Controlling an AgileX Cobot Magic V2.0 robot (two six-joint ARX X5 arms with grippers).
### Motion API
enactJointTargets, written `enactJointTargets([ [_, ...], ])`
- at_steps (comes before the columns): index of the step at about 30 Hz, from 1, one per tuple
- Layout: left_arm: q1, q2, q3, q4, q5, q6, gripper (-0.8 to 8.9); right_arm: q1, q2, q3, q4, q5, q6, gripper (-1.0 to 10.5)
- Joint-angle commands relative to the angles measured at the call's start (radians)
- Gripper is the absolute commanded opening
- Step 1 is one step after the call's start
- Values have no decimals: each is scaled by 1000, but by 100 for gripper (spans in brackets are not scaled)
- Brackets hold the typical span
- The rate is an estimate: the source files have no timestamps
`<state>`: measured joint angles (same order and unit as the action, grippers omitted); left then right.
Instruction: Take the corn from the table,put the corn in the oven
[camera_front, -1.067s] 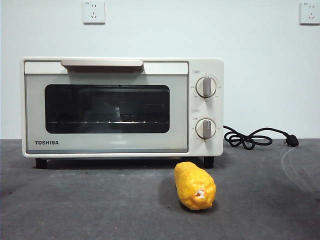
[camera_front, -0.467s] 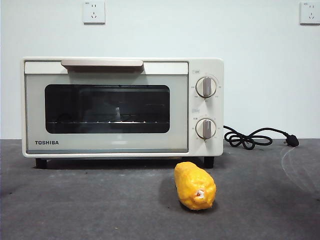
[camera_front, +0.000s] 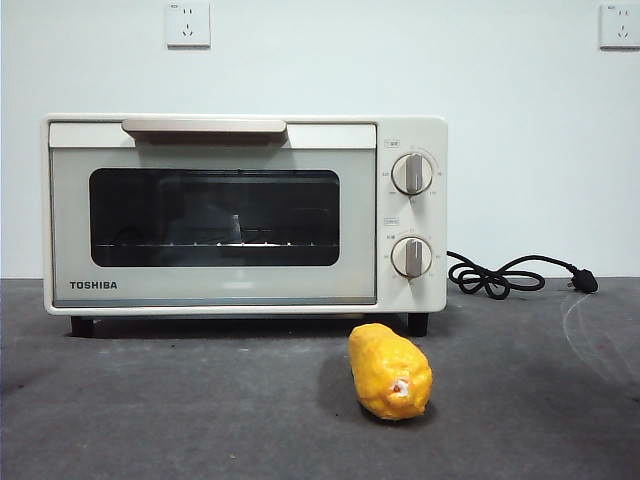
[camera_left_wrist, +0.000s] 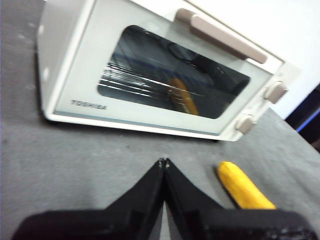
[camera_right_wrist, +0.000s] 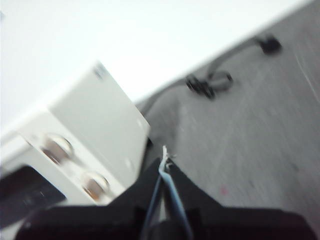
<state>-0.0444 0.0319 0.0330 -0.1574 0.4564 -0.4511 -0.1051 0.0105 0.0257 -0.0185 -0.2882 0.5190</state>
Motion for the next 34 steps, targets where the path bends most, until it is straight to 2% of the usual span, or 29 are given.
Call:
enactJointTargets([
  [1,-3,11,45,8,36,-10,-5,1,-1,16,37,-4,48,-2],
  [3,-3,30,78,6,53,-10,-5,1,7,48,12,-28,67,-3],
  [6,-3,84,142,-14,54,-7,-5,1,50,106,-21,-92,52,-6],
  [11,-3,244,256,-20,137,50,-5,1,184,220,-29,-222,-49,-9],
  [13,-4,331,314,-51,172,84,-5,1,246,274,-29,-269,-77,-9],
  [17,-21,491,451,-178,183,195,-5,1,335,382,-26,-337,-51,-9],
  [18,-34,548,509,-236,182,244,-5,1,367,425,-26,-386,-51,-8],
  [23,-85,705,698,-412,179,340,-5,15,466,537,-28,-566,-50,-8],
  [27,-144,818,863,-542,174,398,-5,85,541,612,-64,-673,-48,-8],
  [32,-225,903,999,-598,159,423,-5,242,620,671,-143,-677,-60,-7],
  [34,-262,919,1028,-598,112,423,-5,322,660,679,-147,-666,-59,-2],
])
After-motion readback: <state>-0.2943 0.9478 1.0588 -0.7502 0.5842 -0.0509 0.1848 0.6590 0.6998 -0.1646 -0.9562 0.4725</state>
